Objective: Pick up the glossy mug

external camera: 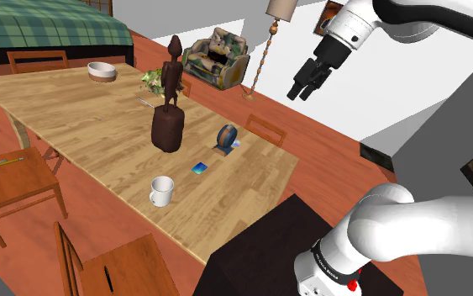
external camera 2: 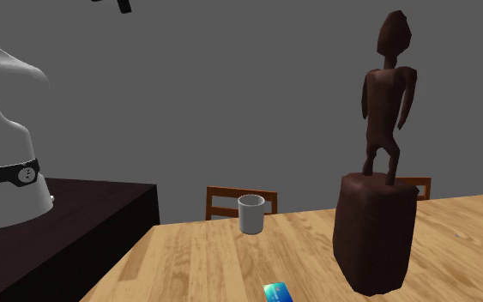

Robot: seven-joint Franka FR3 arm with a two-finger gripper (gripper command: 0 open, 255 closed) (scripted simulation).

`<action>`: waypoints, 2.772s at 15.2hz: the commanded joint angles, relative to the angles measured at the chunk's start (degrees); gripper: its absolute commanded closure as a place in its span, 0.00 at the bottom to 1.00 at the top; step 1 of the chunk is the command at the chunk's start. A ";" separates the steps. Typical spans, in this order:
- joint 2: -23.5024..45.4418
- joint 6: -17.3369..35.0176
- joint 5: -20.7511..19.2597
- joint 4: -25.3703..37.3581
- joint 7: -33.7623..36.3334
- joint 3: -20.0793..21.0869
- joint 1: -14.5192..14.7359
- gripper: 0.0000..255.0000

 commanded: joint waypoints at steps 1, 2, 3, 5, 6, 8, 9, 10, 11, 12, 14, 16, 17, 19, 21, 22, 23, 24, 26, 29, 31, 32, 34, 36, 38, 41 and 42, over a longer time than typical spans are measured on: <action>0.00 0.00 0.00 0.00 0.00 0.00 0.00 0.00; 0.63 1.85 0.26 -1.24 0.41 0.57 0.13 0.00; 1.34 3.71 0.53 -2.41 0.82 1.14 0.27 0.00; 3.01 7.47 1.06 -4.54 1.63 2.28 0.58 0.00; 3.98 9.37 1.32 -5.49 2.04 2.85 0.75 0.00; 6.16 13.19 1.84 -7.18 2.84 3.96 1.10 0.00; 7.38 15.12 2.10 -7.90 3.24 4.53 1.27 0.00; 8.69 17.05 2.34 -8.55 3.64 5.08 1.46 0.00; 10.07 18.98 2.57 -9.12 4.04 5.62 1.64 0.00; 11.54 20.91 2.80 -9.60 4.44 6.17 1.82 0.00; 14.72 24.76 3.21 -10.34 5.25 7.25 2.16 0.00; 18.18 28.58 3.52 -10.74 6.09 8.28 2.50 0.00; 20.02 30.47 3.63 -10.81 6.52 8.79 2.65 0.00; 23.88 34.17 3.76 -10.72 7.43 9.78 2.93 0.00; 27.95 37.75 3.73 -10.30 8.40 10.75 3.14 0.00; 30.06 39.48 3.63 -9.96 8.93 11.21 3.24 0.00; 32.21 41.17 3.47 -9.55 9.49 11.66 3.31 0.00; 34.40 42.82 3.24 -9.05 10.08 12.08 3.40 0.00; 38.86 45.96 2.57 -7.83 11.39 12.84 3.56 0.00; 45.72 50.22 0.98 -5.42 13.68 13.68 3.89 0.00; 50.35 52.71 -0.43 -3.45 15.40 13.90 4.32 0.00; 52.68 53.84 -1.20 -2.35 16.30 13.91 4.59 0.00; 57.33 55.87 -2.80 0.07 18.12 13.73 5.29 0.00; 61.95 57.58 -4.31 2.77 19.84 13.22 6.26 0.00; 66.53 58.97 -5.61 5.76 21.39 12.52 7.39 0.00; 73.36 60.47 -7.10 10.78 23.36 11.37 9.15 0.00; 75.62 60.82 -7.48 12.59 23.93 11.00 9.72 0.00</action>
